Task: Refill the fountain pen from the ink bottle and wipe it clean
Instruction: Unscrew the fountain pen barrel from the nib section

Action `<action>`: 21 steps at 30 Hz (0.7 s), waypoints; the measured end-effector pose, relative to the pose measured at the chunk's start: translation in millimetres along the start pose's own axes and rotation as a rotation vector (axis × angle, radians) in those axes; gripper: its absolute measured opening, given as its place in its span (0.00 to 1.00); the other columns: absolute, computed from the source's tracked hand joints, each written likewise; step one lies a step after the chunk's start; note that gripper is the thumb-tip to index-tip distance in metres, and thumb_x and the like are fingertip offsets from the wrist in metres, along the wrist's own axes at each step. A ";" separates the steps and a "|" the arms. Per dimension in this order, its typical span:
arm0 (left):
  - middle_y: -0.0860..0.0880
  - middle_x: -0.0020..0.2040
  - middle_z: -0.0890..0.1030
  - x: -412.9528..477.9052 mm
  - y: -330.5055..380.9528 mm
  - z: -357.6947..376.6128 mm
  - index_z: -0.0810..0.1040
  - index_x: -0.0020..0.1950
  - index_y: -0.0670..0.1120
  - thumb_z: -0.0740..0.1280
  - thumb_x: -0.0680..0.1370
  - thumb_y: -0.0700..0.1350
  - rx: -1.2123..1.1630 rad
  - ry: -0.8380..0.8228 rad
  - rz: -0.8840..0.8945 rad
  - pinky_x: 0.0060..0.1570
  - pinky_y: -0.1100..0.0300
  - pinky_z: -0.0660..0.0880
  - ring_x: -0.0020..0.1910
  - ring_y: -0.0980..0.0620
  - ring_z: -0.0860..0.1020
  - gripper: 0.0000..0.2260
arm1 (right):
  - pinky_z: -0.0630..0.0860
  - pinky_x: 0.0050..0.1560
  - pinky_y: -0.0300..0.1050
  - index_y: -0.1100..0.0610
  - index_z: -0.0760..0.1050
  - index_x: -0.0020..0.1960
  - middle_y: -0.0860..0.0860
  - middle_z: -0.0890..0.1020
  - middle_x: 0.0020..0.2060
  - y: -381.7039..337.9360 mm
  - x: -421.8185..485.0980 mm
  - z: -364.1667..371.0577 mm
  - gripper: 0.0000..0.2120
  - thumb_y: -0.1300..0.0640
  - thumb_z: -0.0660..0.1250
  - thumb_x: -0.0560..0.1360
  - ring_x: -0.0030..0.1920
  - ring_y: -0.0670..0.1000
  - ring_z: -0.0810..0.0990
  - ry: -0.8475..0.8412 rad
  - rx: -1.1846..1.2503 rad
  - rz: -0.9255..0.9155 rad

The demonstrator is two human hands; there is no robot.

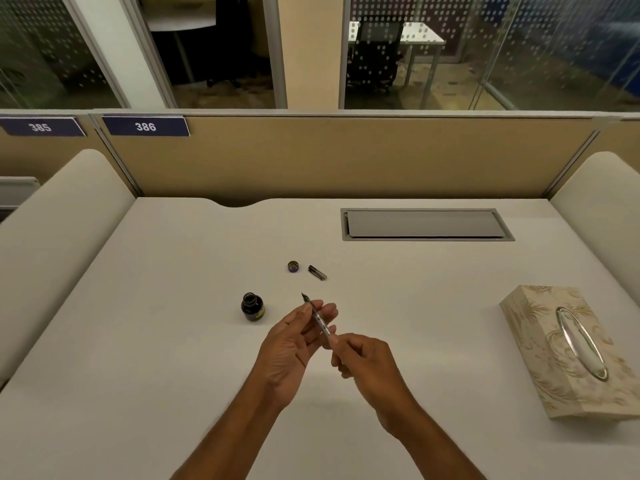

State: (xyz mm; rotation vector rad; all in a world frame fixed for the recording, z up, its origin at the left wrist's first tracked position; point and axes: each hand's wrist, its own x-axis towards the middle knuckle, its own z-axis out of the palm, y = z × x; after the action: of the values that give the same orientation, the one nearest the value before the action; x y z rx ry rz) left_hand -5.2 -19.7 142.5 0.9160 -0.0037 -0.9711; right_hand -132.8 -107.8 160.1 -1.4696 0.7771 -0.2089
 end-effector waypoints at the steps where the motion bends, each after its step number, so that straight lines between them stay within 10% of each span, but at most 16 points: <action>1: 0.35 0.61 0.84 -0.2 0.8 0.3 0.79 0.63 0.36 0.66 0.81 0.44 -0.012 0.004 -0.002 0.55 0.51 0.83 0.63 0.40 0.83 0.15 | 0.77 0.39 0.36 0.50 0.85 0.43 0.47 0.82 0.33 -2.4 -1.7 0.0 0.14 0.46 0.65 0.80 0.35 0.43 0.77 -0.022 0.033 0.021; 21: 0.33 0.57 0.85 -12.0 -5.1 0.7 0.81 0.57 0.35 0.69 0.77 0.40 -0.141 0.136 -0.036 0.55 0.51 0.84 0.56 0.40 0.86 0.11 | 0.78 0.34 0.36 0.51 0.82 0.39 0.50 0.84 0.30 3.1 -22.6 29.6 0.08 0.51 0.73 0.77 0.30 0.46 0.81 0.322 -0.099 -0.117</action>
State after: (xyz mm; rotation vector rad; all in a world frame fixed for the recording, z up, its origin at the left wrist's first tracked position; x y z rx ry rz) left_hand -16.2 -12.8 144.1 0.8529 0.1952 -0.9287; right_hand -133.4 -70.6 162.3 -1.5981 0.9711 -0.5120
